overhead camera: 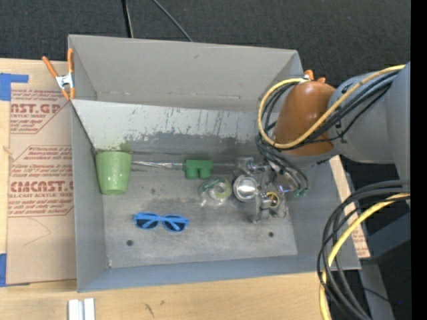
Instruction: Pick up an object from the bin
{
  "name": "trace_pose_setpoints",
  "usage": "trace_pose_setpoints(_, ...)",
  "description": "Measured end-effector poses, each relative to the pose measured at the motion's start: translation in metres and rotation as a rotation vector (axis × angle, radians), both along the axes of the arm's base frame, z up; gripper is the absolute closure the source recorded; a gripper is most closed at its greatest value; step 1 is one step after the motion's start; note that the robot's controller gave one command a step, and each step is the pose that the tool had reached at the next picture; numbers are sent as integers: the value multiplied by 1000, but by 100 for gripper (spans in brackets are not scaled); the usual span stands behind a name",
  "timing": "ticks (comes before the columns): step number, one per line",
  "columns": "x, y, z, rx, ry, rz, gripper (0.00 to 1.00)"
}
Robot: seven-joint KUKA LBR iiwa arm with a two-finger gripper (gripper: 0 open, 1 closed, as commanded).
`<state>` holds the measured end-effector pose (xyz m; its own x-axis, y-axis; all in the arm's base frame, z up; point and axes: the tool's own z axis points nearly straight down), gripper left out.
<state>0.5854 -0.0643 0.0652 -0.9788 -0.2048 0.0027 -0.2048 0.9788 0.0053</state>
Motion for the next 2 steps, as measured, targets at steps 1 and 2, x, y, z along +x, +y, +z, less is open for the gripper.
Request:
trace_pose_setpoints(1,1,-4,4,-4,-6,-5,100)
trace_pose_setpoints(2,5,6,143,-5,-16,-53,100)
